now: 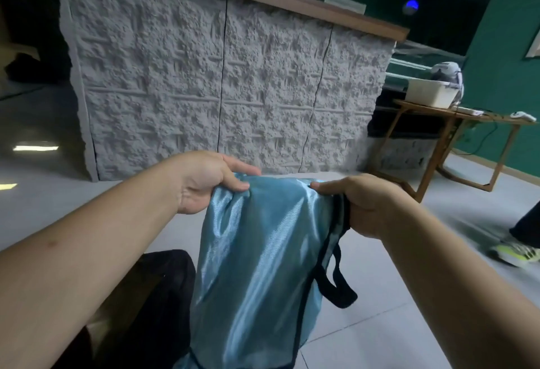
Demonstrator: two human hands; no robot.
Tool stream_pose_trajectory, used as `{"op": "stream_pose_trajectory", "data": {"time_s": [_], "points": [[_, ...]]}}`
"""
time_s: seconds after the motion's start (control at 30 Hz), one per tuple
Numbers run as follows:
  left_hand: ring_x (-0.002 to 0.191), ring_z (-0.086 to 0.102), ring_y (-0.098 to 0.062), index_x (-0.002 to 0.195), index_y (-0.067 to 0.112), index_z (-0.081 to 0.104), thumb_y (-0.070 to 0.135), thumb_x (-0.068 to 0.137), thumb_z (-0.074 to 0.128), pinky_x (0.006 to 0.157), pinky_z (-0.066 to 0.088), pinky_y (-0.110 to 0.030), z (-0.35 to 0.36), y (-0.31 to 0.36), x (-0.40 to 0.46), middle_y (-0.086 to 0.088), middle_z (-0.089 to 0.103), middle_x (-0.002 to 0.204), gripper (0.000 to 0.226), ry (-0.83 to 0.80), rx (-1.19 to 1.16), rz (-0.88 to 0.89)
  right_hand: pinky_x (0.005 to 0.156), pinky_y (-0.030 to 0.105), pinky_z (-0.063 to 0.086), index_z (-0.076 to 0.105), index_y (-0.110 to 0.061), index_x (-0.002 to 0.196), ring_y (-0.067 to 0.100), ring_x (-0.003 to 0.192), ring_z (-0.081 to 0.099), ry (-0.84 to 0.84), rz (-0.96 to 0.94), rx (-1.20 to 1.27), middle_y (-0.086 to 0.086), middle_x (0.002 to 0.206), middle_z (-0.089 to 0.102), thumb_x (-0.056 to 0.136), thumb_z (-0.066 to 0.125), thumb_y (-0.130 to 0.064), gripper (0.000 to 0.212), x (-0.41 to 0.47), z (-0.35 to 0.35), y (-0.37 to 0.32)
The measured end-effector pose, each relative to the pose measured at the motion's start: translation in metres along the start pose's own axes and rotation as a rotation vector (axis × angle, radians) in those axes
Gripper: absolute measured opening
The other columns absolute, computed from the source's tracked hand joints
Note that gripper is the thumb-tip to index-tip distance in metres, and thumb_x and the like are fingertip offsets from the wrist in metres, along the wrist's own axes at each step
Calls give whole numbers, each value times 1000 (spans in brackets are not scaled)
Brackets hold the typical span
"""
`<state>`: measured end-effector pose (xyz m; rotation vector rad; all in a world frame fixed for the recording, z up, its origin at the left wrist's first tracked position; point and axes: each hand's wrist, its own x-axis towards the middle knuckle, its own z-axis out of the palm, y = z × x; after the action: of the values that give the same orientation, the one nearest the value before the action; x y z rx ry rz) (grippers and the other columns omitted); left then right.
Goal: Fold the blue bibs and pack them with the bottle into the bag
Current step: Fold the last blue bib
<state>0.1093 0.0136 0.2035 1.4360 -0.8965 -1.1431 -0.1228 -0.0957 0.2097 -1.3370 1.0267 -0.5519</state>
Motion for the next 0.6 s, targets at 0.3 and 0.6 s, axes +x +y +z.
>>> {"op": "stream_pose_trajectory", "data": {"time_s": [0.3,0.6], "points": [[102,73,-30,88,24,83,24,93,72,102,54,-49,-8,-22,20,-6,78,103,11,152,621,123,96,45,57,70,10,116,40,111,69,-17,-82,-137,28,116,72,103,46,7,28,6,4,12],[88,75,-27,87,14,81,16,71,92,89,59,-44,0,-32,7,-10,79,86,20,78,833,152,79,51,64,82,-10,83,37,82,77,-126,-102,-769,13,82,79,51,100,-32,43,-9,19,22]]}}
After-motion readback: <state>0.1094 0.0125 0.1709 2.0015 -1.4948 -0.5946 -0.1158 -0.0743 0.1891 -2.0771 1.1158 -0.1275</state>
